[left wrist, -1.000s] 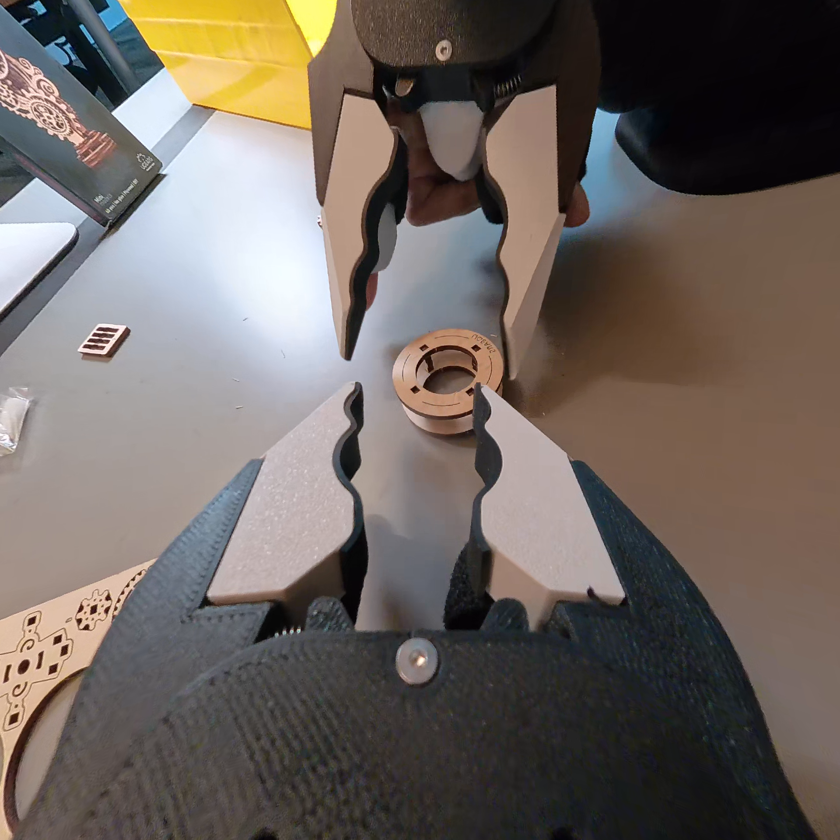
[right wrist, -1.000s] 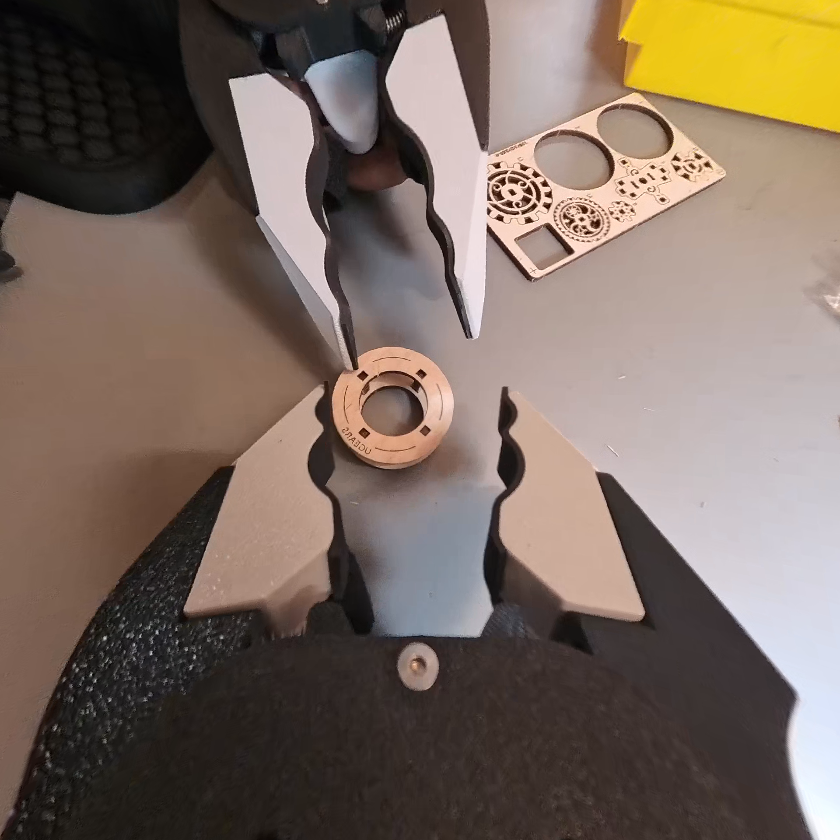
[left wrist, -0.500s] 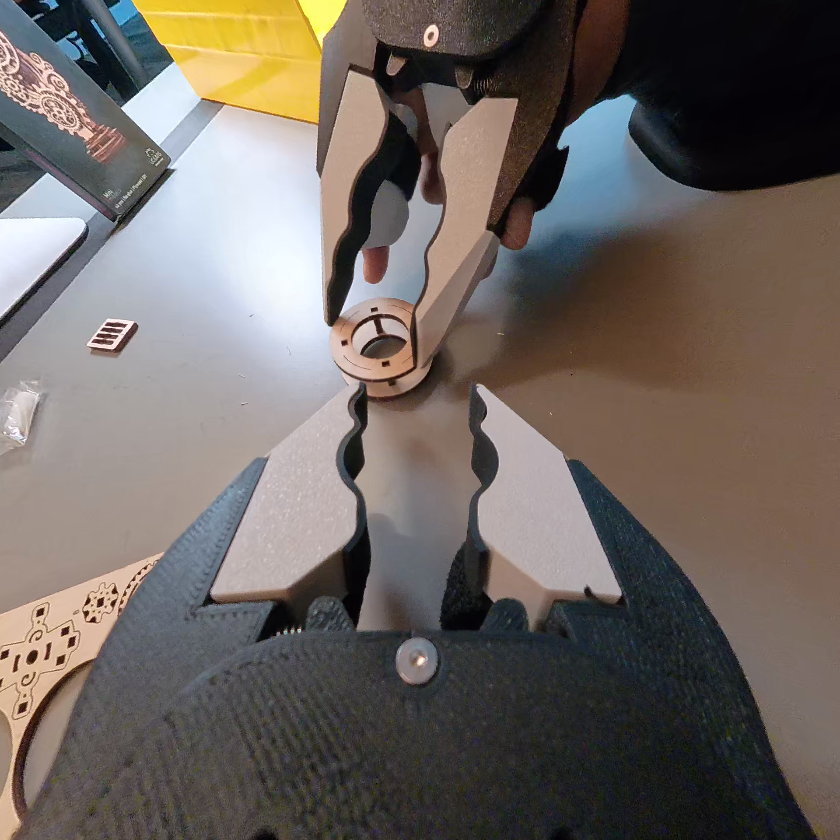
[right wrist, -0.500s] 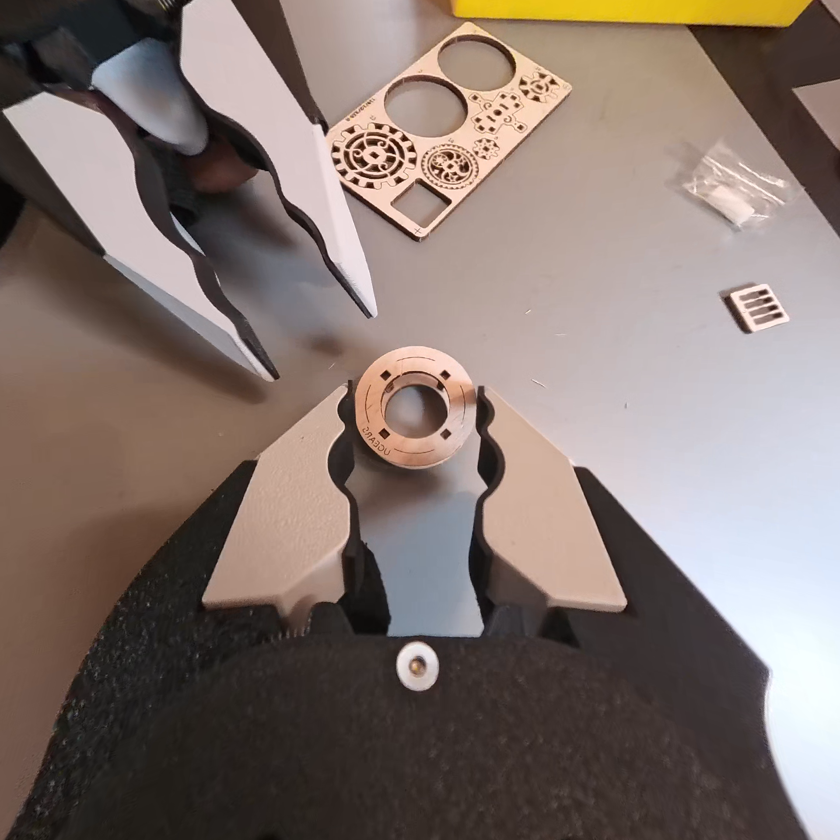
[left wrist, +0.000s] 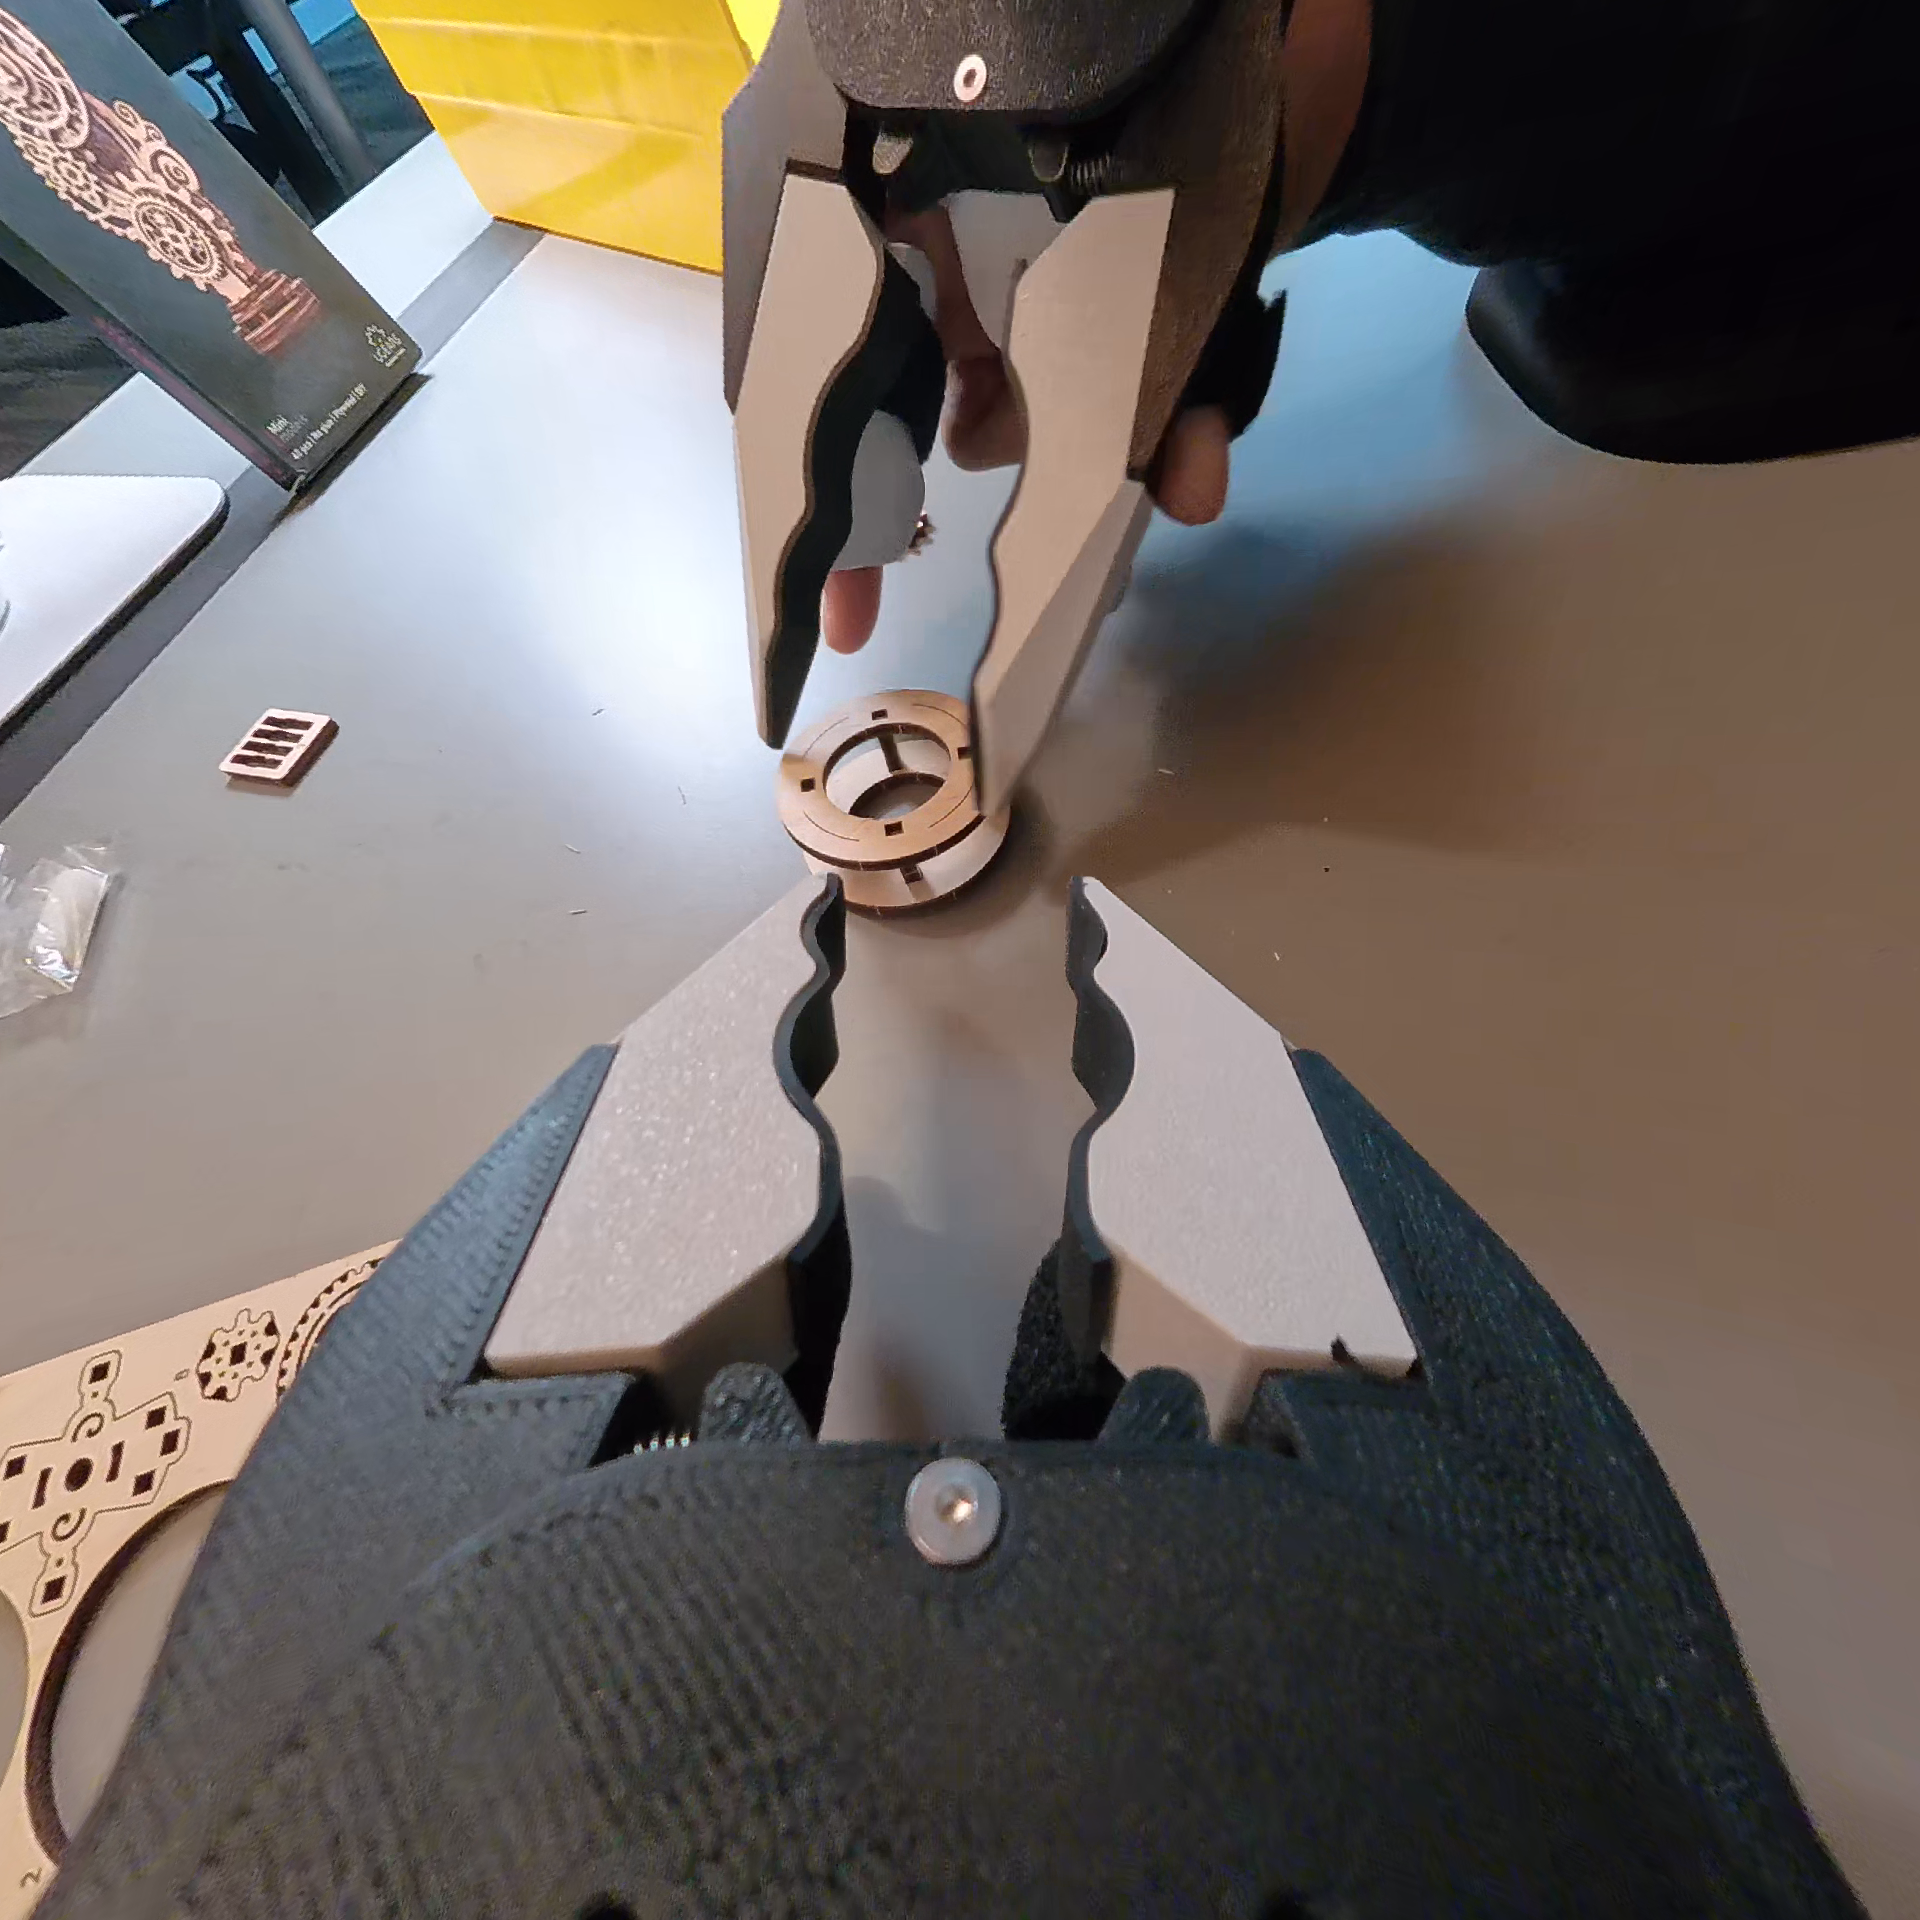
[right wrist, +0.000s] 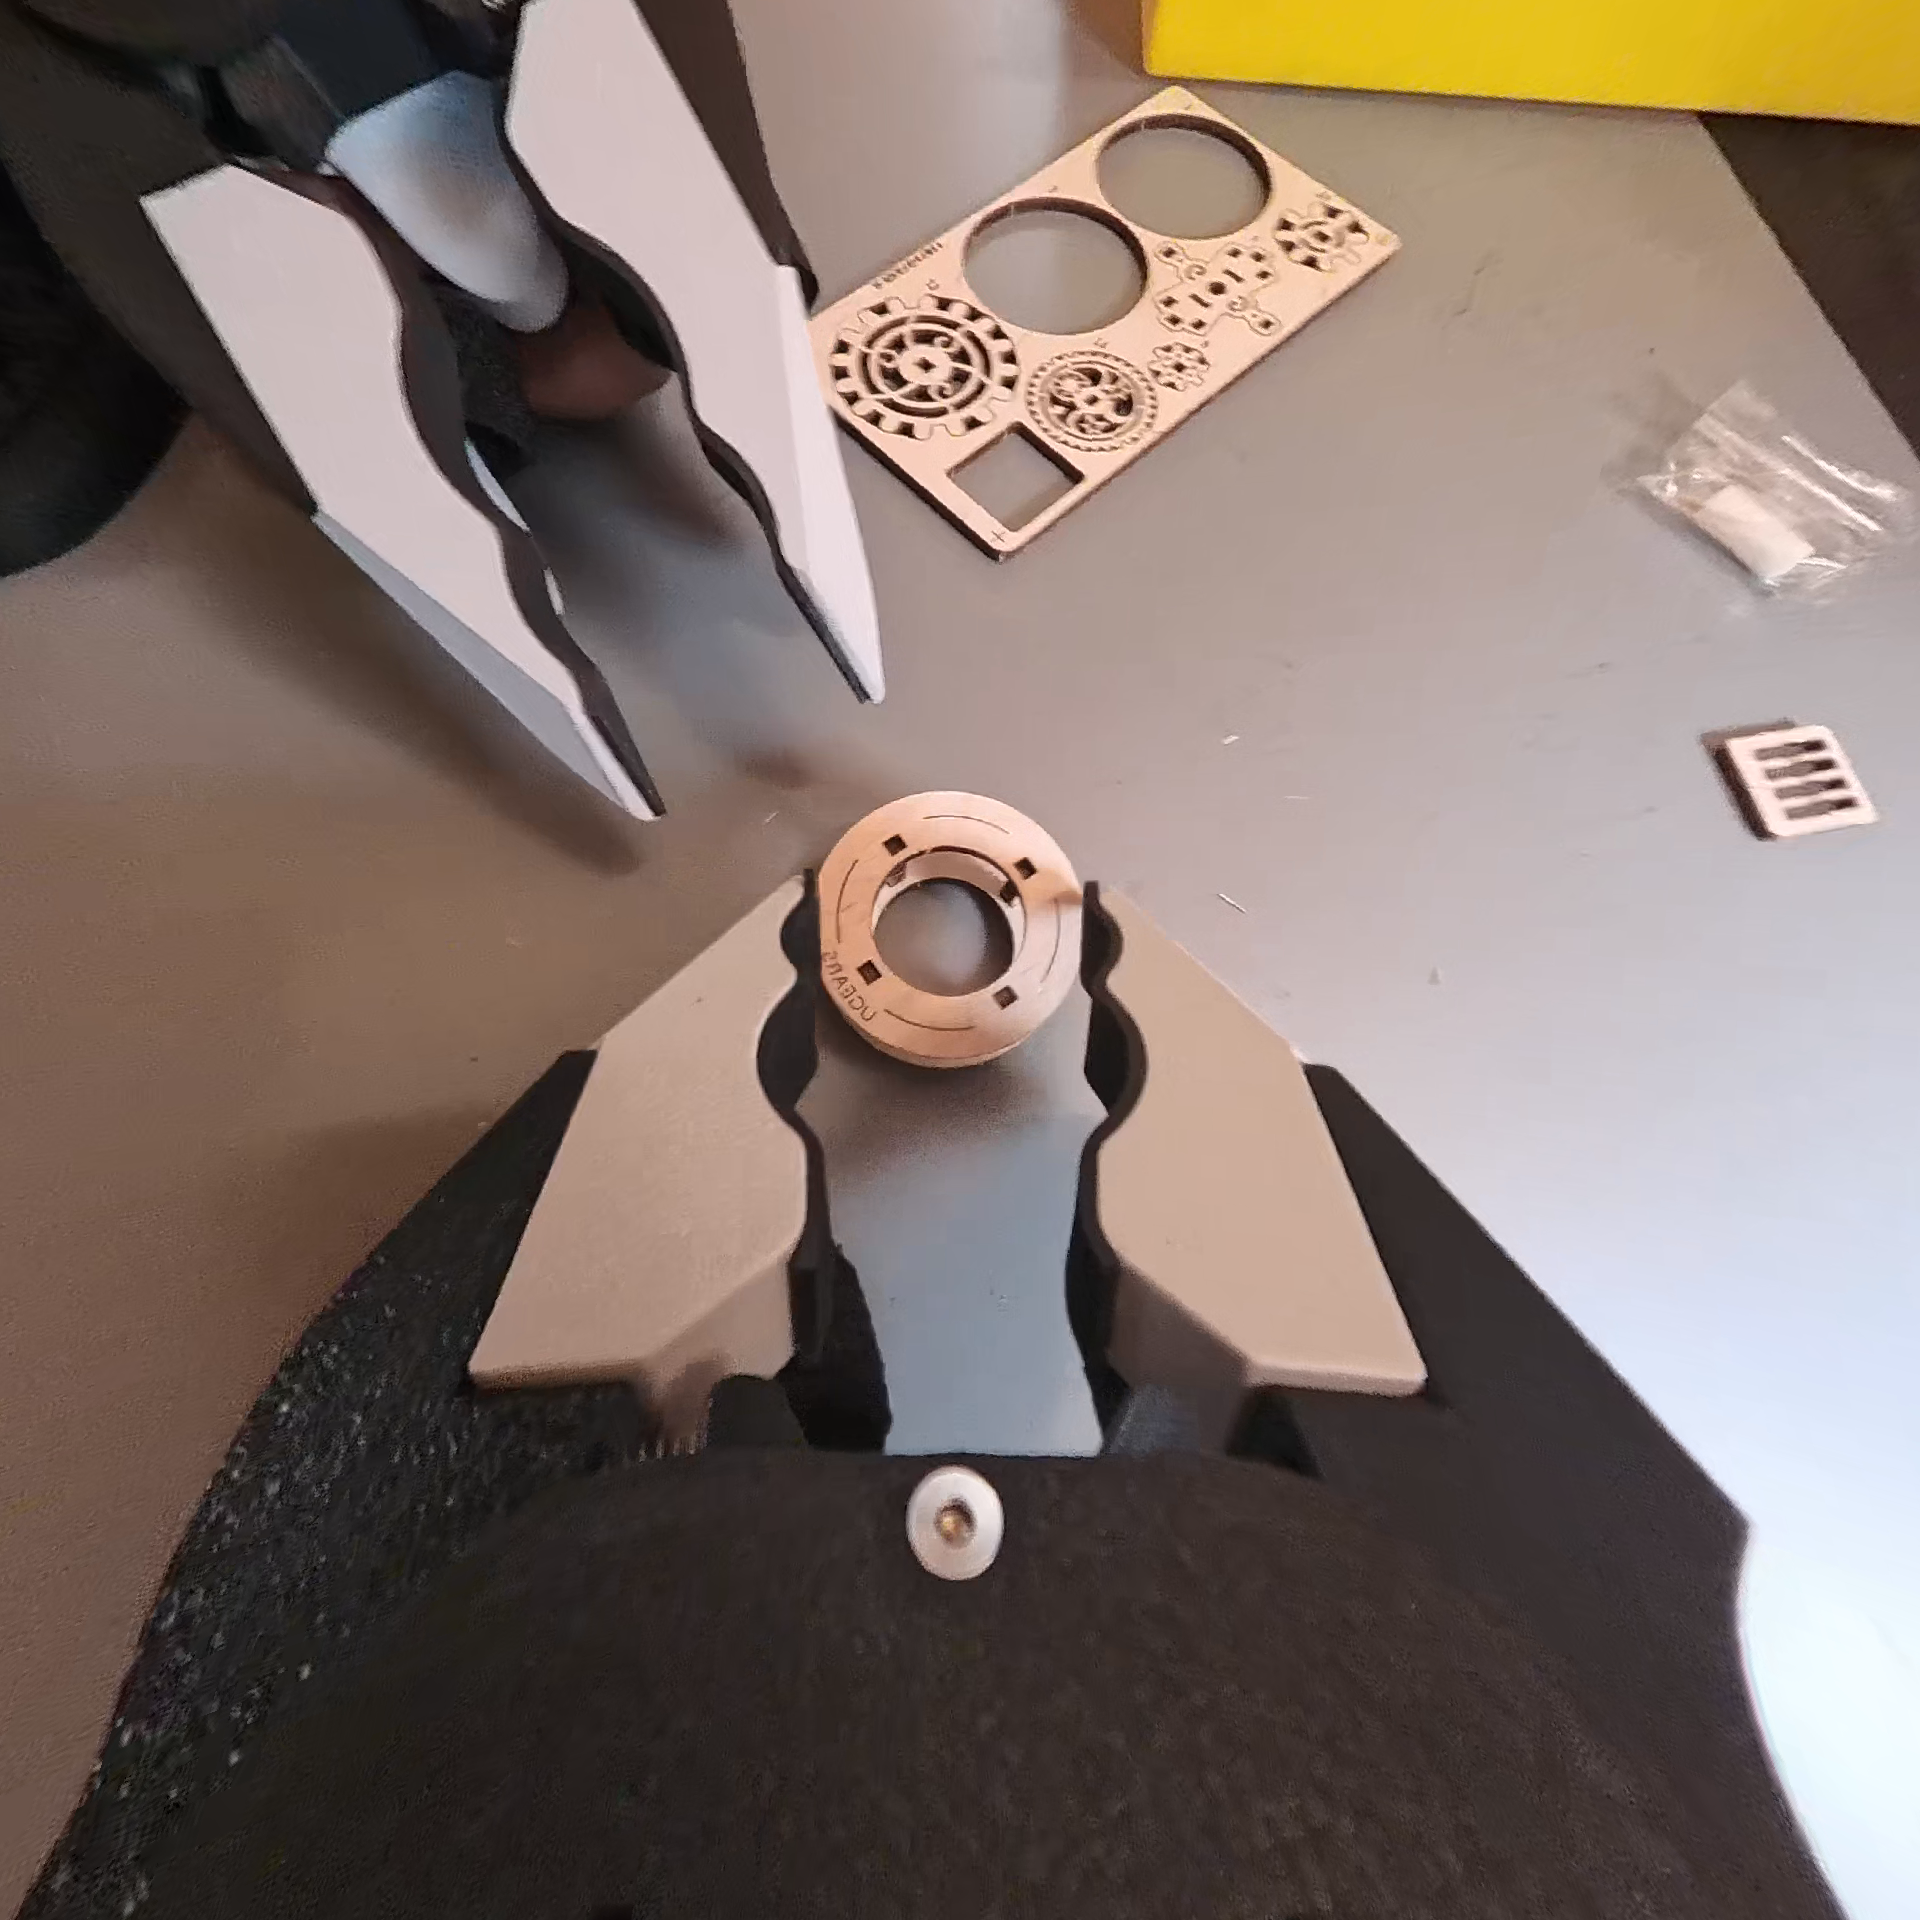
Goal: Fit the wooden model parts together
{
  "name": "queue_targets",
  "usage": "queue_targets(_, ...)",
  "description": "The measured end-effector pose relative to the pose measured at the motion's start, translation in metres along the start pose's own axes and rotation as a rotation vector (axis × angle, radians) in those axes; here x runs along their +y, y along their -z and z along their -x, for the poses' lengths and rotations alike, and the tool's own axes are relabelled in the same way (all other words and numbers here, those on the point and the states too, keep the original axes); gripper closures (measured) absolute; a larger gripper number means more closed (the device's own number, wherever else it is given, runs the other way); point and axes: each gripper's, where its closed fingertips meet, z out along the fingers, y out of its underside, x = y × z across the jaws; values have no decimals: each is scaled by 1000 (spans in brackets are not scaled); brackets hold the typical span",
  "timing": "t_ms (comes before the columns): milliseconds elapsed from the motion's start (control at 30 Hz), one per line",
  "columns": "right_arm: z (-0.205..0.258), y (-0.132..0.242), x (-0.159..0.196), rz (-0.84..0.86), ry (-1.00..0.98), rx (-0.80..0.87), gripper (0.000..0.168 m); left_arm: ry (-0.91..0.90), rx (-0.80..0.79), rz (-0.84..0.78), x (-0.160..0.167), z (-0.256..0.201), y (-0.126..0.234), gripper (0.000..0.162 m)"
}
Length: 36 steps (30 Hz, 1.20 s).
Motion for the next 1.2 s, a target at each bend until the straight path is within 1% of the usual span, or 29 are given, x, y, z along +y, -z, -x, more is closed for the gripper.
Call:
queue_targets(67,-7,1,2,17,-15,62,130,3,-1,-1,0,0,0,121)
queue_targets(100,-8,2,2,19,-30,77,131,6,-1,-3,0,1,0,121)
queue_targets(167,-13,4,3,26,-87,122,139,12,-1,-5,-1,1,0,121)
queue_targets(233,-14,7,4,28,-133,143,139,15,-1,-6,-1,2,1,121)
queue_targets(333,-10,12,1,11,-157,130,130,18,-2,-6,-1,2,1,121)
queue_targets(400,-7,17,-5,-22,-138,111,127,21,-2,-7,-1,2,1,122)
queue_targets(467,-5,21,-9,-52,-94,94,119,25,-1,-8,-1,3,1,122)
queue_targets(533,-6,21,-5,-48,-64,71,107,29,-1,-9,-1,3,1,122)
queue_targets(633,-8,17,4,-51,-60,31,99,35,-1,-13,-1,4,1,122)
queue_targets(733,-11,12,10,-48,-73,8,96,41,-1,-17,-2,4,1,122)
queue_targets(800,-13,10,9,-51,-63,23,101,44,1,-17,-2,4,2,122)
queue_targets(967,-20,11,9,-28,-60,90,123,51,4,-20,-2,5,2,122)
queue_targets(1067,-22,14,11,-8,-74,113,128,57,5,-22,-2,5,2,122)
queue_targets(1200,-21,17,15,25,-74,130,139,64,6,-24,-2,6,2,122)
